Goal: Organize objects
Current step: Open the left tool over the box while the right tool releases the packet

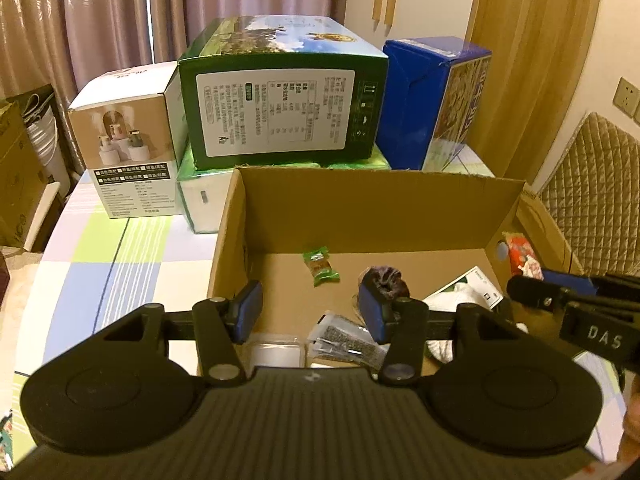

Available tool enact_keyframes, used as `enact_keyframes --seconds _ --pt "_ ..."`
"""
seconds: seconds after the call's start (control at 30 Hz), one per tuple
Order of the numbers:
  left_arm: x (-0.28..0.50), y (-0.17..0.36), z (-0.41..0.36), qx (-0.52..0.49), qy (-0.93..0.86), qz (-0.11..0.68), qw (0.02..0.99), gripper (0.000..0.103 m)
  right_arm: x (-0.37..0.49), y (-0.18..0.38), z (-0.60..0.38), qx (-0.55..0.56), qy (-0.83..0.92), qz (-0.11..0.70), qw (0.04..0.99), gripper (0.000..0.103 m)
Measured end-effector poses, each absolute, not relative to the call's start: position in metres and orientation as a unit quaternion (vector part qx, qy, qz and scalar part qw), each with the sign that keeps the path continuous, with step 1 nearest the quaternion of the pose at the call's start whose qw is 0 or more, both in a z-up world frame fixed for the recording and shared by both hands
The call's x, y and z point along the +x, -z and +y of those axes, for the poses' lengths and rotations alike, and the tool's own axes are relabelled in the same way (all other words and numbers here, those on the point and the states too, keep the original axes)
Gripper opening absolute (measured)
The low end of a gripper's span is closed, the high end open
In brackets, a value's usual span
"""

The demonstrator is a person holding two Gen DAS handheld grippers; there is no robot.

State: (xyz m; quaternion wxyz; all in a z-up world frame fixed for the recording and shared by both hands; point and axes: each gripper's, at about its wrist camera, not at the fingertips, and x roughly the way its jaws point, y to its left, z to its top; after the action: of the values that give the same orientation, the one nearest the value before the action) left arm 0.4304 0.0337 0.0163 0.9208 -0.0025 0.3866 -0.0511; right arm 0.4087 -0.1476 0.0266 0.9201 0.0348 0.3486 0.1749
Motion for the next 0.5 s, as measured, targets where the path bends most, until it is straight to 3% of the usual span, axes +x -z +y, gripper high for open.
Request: enact_keyframes --seconds 0.5 --pt "0.4287 -0.0107 0.0300 0.016 0.052 0.398 0.916 0.049 0.4099 -0.0299 -0.1485 0.049 -0.177 0.342 0.922 0.026"
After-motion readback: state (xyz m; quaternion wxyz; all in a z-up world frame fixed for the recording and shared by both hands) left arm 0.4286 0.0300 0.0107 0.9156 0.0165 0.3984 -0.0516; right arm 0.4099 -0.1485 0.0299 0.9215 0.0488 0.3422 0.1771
